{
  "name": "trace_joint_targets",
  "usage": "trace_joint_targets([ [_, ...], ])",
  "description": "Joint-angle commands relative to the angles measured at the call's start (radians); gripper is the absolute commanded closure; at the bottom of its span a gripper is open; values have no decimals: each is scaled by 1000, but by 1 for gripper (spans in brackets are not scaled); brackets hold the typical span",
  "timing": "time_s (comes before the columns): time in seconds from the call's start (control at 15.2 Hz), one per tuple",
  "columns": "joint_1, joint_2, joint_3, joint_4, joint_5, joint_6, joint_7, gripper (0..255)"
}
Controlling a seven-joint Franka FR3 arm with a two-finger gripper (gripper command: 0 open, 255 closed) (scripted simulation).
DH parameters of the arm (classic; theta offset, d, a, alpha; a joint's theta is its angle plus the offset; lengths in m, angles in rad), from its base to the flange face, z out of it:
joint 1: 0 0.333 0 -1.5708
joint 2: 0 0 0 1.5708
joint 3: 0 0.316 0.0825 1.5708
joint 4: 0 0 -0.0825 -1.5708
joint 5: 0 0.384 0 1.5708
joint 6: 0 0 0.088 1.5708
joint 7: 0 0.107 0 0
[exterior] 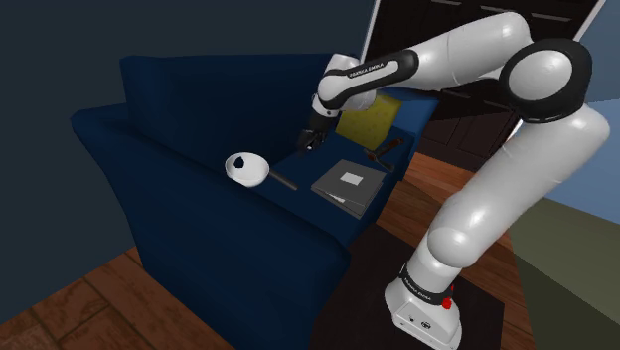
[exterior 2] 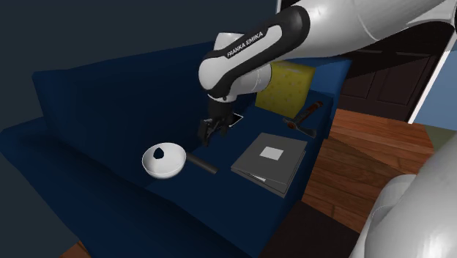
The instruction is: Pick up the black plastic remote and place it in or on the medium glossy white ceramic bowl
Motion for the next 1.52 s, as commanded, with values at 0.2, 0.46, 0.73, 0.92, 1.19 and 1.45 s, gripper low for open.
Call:
trace_joint_targets([
  [0.2,-5,193,-21,88,39,88,-67,0],
  [0.46,-19,348,-27,181,78,134,-120,0],
  [0.73,-42,505,-22,294,112,163,-166,0],
  [0.92,-63,622,-15,392,130,173,-191,0],
  [1.19,-84,745,-6,499,143,181,-211,0],
  [1.45,-86,788,2,509,153,214,-217,0],
])
